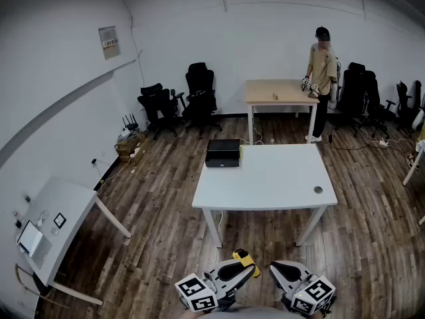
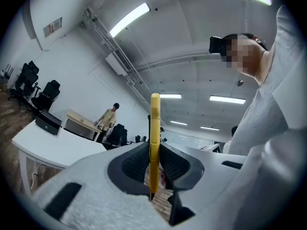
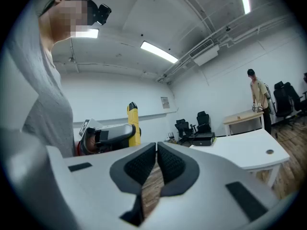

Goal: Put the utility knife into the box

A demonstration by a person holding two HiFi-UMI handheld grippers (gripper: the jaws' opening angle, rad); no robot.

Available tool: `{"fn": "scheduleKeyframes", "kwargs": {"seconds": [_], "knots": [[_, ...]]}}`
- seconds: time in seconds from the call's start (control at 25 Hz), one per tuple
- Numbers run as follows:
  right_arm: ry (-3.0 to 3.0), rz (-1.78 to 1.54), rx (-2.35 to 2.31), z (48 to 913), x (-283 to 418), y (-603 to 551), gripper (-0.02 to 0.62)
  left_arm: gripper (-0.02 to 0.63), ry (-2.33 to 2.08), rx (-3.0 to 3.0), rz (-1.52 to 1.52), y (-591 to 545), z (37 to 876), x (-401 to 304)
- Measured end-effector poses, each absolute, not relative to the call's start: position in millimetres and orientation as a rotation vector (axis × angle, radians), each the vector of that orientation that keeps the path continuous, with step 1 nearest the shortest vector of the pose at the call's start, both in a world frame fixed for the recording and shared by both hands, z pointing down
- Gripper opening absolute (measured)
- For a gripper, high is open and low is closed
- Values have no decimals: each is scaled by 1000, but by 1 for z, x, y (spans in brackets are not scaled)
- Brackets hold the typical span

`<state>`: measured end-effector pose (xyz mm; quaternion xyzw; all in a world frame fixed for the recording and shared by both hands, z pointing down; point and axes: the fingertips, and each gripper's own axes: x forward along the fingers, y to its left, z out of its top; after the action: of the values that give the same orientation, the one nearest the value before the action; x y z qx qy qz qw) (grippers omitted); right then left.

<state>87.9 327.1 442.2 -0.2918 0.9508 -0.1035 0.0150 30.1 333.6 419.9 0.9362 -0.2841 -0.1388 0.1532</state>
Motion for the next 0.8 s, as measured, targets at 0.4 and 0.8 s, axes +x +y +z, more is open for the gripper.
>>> {"fn": "scheduleKeyframes", "kwargs": {"seconds": [0.4, 0.8], "knots": [[2965, -314, -924, 445, 93, 335, 35, 75, -793, 2693, -401, 341, 422, 38], [2875, -350, -853, 431, 92, 337, 37, 75, -804, 2695, -392, 343, 422, 35]]}}
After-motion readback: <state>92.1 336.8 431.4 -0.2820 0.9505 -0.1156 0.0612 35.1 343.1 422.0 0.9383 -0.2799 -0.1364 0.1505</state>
